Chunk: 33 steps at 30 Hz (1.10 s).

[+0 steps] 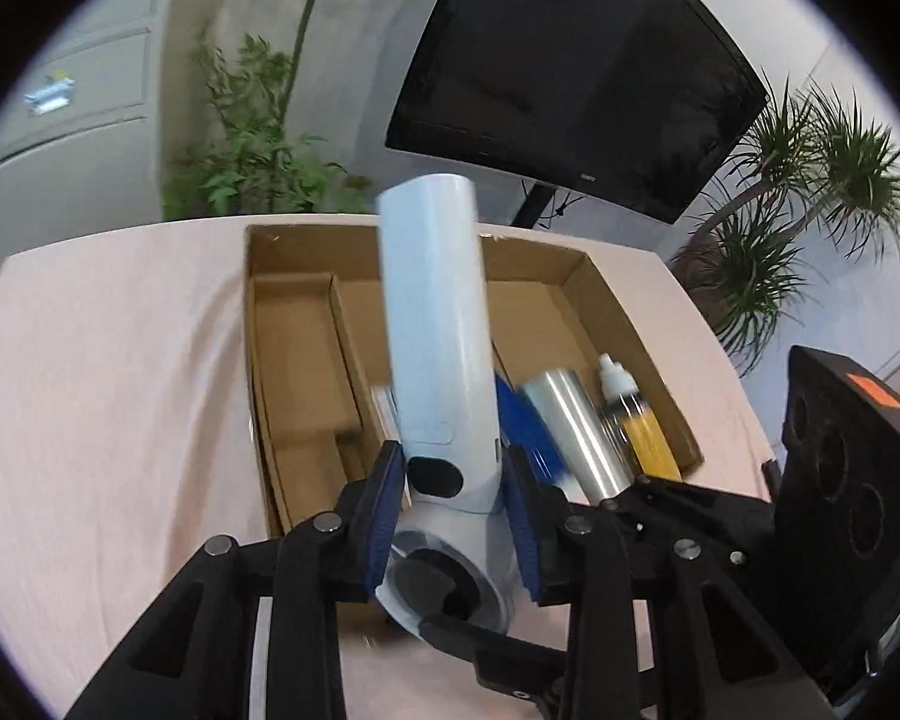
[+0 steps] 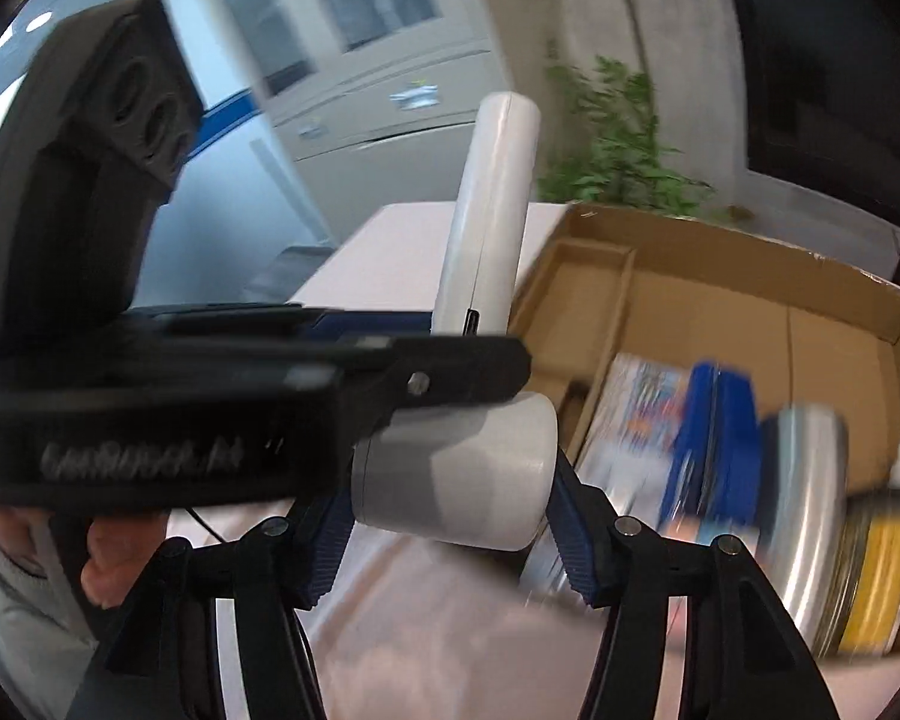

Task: Organize rigid objects

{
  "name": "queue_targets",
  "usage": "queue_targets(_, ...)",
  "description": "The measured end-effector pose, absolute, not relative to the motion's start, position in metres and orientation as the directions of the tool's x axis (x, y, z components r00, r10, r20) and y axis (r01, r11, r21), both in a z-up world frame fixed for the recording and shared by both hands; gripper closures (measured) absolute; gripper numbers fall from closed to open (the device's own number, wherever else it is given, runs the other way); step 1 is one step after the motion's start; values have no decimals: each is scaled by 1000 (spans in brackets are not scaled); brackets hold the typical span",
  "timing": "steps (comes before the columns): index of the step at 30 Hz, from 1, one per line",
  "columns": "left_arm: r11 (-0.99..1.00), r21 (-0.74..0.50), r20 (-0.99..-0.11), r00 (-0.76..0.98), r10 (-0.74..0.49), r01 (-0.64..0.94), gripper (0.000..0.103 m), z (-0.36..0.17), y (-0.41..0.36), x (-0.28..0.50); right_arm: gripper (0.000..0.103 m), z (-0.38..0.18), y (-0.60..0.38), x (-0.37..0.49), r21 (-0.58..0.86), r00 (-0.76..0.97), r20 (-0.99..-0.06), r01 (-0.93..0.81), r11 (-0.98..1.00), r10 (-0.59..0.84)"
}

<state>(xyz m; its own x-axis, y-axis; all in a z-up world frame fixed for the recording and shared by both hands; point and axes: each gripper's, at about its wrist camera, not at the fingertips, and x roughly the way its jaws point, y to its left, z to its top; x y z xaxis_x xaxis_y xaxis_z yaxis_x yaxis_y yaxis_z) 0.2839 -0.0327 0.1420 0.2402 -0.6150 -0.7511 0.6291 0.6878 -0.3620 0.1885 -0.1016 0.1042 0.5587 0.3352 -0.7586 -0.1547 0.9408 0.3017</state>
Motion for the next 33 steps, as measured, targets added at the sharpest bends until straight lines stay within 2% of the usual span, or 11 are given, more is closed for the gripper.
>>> queue_targets(4, 658, -473, -755, 114, -645, 587, 71, 98, -38, 343, 47, 81, -115, 251, 325, 470, -826, -52, 944, 310)
queue_targets(9, 668, -525, -772, 37, -635, 527, 70, 47, -31, 364, 47, 30, -120, 291, 357, 354, -880, 49, 933, 318)
queue_targets(16, 665, -524, -778, 17, -628, 532, 70, 38, -22, 365, 45, 17, -106, 307, 356, 343, -888, 89, 930, 307)
queue_targets(20, 686, -475, -795, 64, -603, 552, 69, 45, -19, 361, 37, 12, -110, 310, 394, 341, -872, 66, 917, 351)
queue_targets(23, 717, -407, -780, 192, -595, 566, 68, 70, -5, 344, 20, 38, -117, 289, 351, 424, -855, 48, 935, 300)
queue_targets(25, 756, -309, -749, 342, -567, 577, 61, 100, 9, 318, 8, 61, -121, 265, 326, 503, -817, 1, 945, 281)
queue_targets(26, 781, -250, -730, 418, -540, 572, 45, 114, 13, 301, 1, 70, -126, 247, 294, 548, -795, -29, 955, 261)
queue_targets(27, 810, -191, -704, 498, -506, 554, 23, 128, 19, 281, 0, 78, -130, 227, 245, 597, -770, -51, 968, 226)
queue_targets(28, 847, -135, -664, 587, -463, 515, 15, 140, 26, 259, 0, 83, -134, 210, 193, 637, -748, -57, 979, 185)
queue_targets(30, 896, -73, -569, 719, -398, 438, 12, 155, 33, 210, 0, 83, -147, 165, 63, 724, -688, -25, 998, 62)
queue_targets(33, 932, -5, -527, 791, -311, 364, 11, 147, 22, 143, 0, 63, -160, 109, -42, 752, -655, 58, 997, -71)
